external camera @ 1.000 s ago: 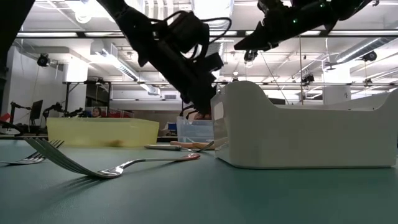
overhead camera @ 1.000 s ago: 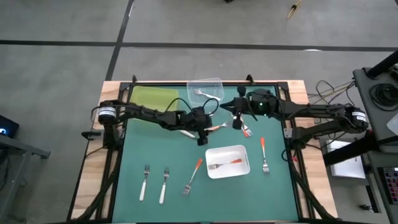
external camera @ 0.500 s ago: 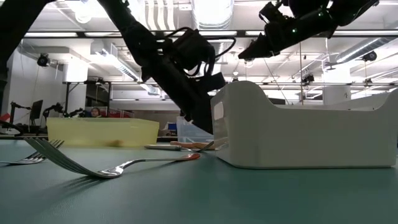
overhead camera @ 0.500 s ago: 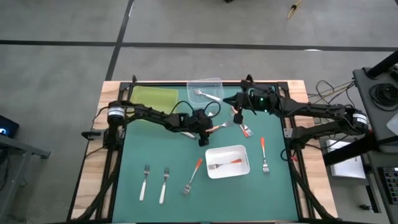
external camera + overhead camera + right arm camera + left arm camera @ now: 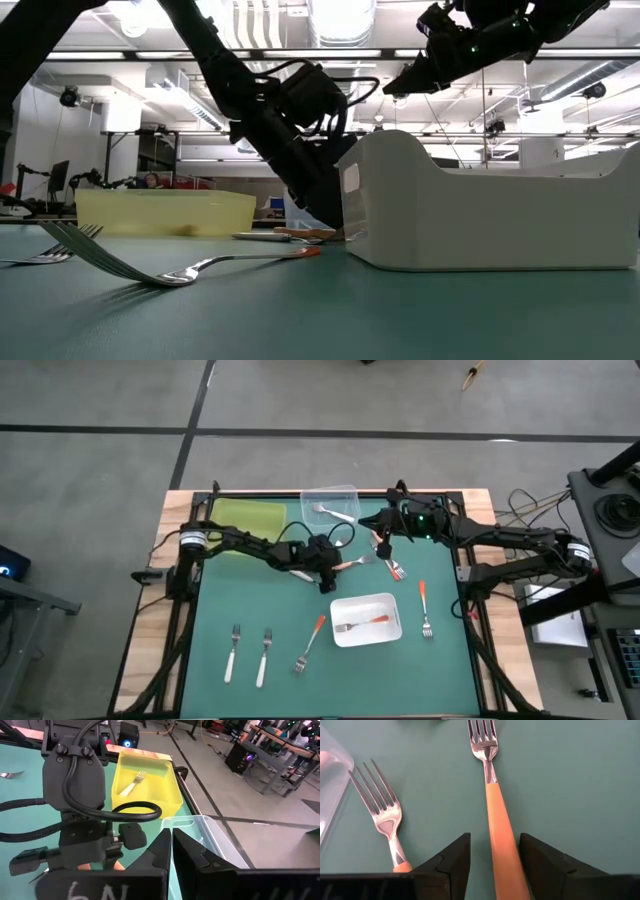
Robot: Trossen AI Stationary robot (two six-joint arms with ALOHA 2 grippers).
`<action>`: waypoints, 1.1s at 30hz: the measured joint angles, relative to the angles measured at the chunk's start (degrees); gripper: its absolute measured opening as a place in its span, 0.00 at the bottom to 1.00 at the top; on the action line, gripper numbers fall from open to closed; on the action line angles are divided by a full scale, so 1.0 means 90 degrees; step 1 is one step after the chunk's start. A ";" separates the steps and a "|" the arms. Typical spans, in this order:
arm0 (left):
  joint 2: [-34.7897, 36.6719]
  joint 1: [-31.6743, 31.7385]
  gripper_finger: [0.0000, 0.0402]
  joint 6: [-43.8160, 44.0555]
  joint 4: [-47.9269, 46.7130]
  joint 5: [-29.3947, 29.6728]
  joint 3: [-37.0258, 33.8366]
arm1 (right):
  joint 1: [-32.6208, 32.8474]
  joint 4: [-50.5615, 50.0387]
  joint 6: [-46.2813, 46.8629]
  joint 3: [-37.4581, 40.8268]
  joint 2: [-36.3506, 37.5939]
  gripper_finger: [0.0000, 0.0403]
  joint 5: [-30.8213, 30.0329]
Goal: Sort silverware by color (type)
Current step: Put the light orange into the yellow bin
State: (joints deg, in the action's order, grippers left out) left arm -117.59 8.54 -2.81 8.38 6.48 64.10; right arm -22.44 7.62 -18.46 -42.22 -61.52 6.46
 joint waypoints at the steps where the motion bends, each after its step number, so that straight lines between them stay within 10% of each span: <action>1: -0.0009 0.0000 0.37 0.0052 -0.0003 -0.0002 0.0002 | 0.0000 0.0000 0.0000 0.0000 0.0000 0.02 0.0000; 10: -0.0028 -0.0007 0.11 0.0171 -0.0078 -0.0040 0.0014 | 0.0000 0.0000 0.0000 0.0000 -0.0005 0.02 0.0000; 23: 0.0851 0.0009 0.10 0.0068 -0.0500 0.0179 -0.0017 | 0.0000 -0.0002 0.0063 0.0000 -0.0005 0.02 0.0000; 33: 0.2529 -0.0260 0.10 -0.0123 -0.2174 0.2220 -0.0139 | -0.0068 0.0464 0.0906 -0.0005 0.0104 0.02 -0.0022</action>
State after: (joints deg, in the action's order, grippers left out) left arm -94.83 6.20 -3.92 -11.19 26.46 62.85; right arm -23.05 11.79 -10.31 -42.26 -60.58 6.26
